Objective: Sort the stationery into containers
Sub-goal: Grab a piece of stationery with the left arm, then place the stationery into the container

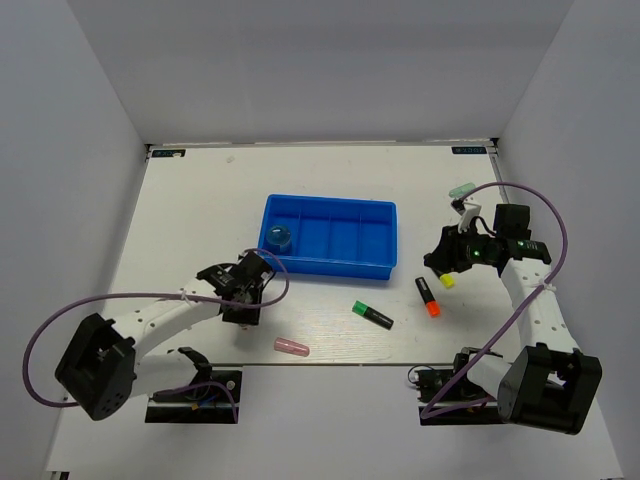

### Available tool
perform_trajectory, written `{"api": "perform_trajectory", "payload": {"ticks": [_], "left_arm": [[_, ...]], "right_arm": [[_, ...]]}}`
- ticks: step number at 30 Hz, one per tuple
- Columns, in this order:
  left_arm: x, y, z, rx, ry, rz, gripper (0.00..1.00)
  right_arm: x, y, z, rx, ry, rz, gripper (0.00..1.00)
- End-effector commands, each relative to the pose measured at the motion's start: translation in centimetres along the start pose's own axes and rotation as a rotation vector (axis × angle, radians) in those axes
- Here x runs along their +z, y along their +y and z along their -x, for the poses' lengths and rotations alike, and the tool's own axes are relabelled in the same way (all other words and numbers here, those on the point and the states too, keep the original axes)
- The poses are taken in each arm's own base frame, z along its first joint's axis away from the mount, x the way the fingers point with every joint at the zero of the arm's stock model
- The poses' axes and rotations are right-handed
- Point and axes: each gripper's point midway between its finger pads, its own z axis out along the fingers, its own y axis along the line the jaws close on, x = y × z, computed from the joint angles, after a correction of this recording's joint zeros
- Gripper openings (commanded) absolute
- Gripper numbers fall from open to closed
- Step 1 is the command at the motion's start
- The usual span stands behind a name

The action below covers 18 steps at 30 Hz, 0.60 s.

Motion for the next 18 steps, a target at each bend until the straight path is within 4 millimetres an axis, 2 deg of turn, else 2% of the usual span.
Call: {"api": "perform_trajectory", "payload": {"ticks": [1, 2, 3, 5, 6, 7, 8, 10, 11, 12, 13, 14, 15, 16, 17, 18], "left_arm": [[-4.9, -2.5, 4.3, 0.03, -0.158, -0.09, 0.01], [-5.8, -2.9, 4.7, 0.052, -0.17, -0.099, 0.01], [-8.5, -4.2, 7.4, 0.066, -0.25, -0.151, 0.01], [-9.6, -5.8, 8.8, 0.103, -0.272, -0.196, 0.01], [-12.0, -6.9, 11.4, 0.127, -0.347, -0.236, 0.02], [-12.5, -7.6, 12.4, 0.135, -0.366, -0.253, 0.02], [-11.0, -8.3, 12.9, 0.156, -0.32, -0.228, 0.04], [-13.3, -9.9, 16.6, 0.173, -0.387, -0.269, 0.08], [-11.6, -10.7, 18.0, 0.173, -0.348, -0.245, 0.12], [-11.4, -11.0, 18.9, 0.181, -0.35, -0.245, 0.15], [-12.9, -11.9, 20.9, 0.176, -0.389, -0.274, 0.17], [-10.0, -12.3, 21.4, 0.183, -0.325, -0.247, 0.22], [-9.5, -12.8, 21.7, 0.193, -0.306, -0.259, 0.22], [-9.5, -13.7, 23.3, 0.188, -0.317, -0.271, 0.24], [-9.1, -13.8, 23.8, 0.185, -0.31, -0.269, 0.26], [-6.8, -14.2, 23.6, 0.2, -0.255, -0.247, 0.26]], "right_arm": [[-0.4, 0.3, 1.2, -0.035, -0.025, 0.018, 0.4], [-0.4, 0.4, 1.1, -0.033, -0.02, 0.02, 0.44], [-0.4, 0.3, 1.2, -0.035, -0.02, 0.023, 0.47], [-0.3, 0.7, 0.7, -0.032, 0.0, 0.052, 0.5], [-0.2, 0.8, 0.7, -0.033, 0.002, 0.058, 0.5], [-0.2, 0.9, 0.7, -0.038, 0.008, 0.065, 0.5], [-0.2, 0.8, 0.6, -0.032, 0.016, 0.068, 0.5], [-0.1, 0.8, 0.4, -0.036, 0.023, 0.07, 0.32], [-0.1, 0.8, 0.4, -0.043, 0.023, 0.071, 0.25], [-0.3, 0.8, 0.4, -0.039, 0.024, 0.07, 0.14], [-0.3, 0.9, 0.5, -0.043, 0.025, 0.072, 0.14], [-0.4, 0.8, 0.6, -0.05, 0.019, 0.064, 0.14], [-0.4, 0.7, 0.5, -0.051, 0.024, 0.055, 0.19], [-0.4, 0.7, 0.5, -0.055, 0.022, 0.05, 0.27], [-0.4, 0.6, 0.5, -0.057, 0.022, 0.045, 0.35], [-0.4, 0.3, 0.4, -0.056, 0.028, 0.031, 0.47]]}}
